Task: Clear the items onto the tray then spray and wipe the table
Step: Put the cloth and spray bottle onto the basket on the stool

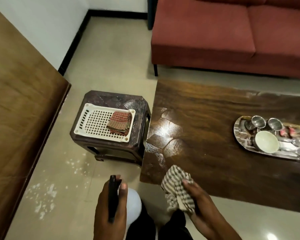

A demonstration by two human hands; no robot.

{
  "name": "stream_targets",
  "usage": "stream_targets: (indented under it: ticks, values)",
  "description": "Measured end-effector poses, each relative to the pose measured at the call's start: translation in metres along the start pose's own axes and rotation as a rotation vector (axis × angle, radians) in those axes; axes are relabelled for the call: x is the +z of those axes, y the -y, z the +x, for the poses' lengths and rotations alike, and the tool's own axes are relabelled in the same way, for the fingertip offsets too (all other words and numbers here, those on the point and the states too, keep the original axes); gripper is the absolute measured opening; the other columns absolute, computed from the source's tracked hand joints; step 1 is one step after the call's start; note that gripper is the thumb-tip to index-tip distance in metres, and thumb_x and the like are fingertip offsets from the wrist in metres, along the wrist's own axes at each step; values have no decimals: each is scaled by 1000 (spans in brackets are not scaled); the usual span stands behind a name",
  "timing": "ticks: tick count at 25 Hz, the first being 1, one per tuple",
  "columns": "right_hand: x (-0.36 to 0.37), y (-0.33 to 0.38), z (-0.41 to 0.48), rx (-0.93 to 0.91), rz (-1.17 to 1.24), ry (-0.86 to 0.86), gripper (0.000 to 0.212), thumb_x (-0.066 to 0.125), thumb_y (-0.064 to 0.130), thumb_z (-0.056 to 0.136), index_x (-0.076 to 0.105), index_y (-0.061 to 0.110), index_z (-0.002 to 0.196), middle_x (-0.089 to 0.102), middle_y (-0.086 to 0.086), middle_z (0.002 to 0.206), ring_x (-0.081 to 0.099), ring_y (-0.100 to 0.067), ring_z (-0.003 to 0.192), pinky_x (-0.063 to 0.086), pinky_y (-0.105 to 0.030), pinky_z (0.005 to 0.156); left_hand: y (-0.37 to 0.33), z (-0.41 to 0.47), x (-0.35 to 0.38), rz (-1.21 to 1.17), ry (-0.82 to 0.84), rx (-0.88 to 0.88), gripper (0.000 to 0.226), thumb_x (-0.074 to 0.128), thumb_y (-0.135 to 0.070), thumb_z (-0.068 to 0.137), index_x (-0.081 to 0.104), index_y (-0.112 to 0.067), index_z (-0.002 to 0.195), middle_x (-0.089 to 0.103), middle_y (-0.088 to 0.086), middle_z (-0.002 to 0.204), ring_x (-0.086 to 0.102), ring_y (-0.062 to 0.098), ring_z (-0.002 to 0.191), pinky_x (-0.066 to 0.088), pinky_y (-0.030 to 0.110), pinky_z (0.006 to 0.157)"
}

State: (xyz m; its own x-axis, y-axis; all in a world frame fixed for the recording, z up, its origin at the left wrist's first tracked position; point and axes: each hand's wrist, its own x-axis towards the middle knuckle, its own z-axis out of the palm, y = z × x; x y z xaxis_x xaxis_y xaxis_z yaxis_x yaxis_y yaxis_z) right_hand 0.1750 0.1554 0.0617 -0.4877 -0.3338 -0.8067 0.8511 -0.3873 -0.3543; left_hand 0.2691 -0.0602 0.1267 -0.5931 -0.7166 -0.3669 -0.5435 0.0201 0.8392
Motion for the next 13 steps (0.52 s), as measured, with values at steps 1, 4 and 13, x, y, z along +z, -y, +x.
stream_targets:
  ticks: [1, 4, 13]
  values:
    - [2, 2, -13, -12, -25, 18, 38, 58, 9, 103, 66, 6, 140, 70, -22, 139, 68, -41, 129, 52, -51, 112, -11, -5, -10, 20, -22, -22, 36, 60, -64, 94, 72, -40, 118, 67, -23, 115, 58, 12, 116, 42, 26, 96]
    - [10, 8, -40, -81, -136, 19, 39, 65, 4, 98, 69, 5, 137, 70, -23, 138, 70, -43, 126, 41, -56, 121, -40, -14, -39, 95, -9, -75, 19, 53, -67, 89, 62, -55, 100, 64, -22, 107, 56, 15, 115, 39, 35, 99]
    - [87, 50, -104, -65, -203, 105, 43, 66, 14, 100, 63, 4, 141, 73, -25, 132, 72, -42, 121, 62, -52, 97, -106, -31, -96, 95, -76, 212, 60, 53, -83, 88, 78, -29, 96, 77, -27, 89, 74, 3, 90, 57, 32, 73]
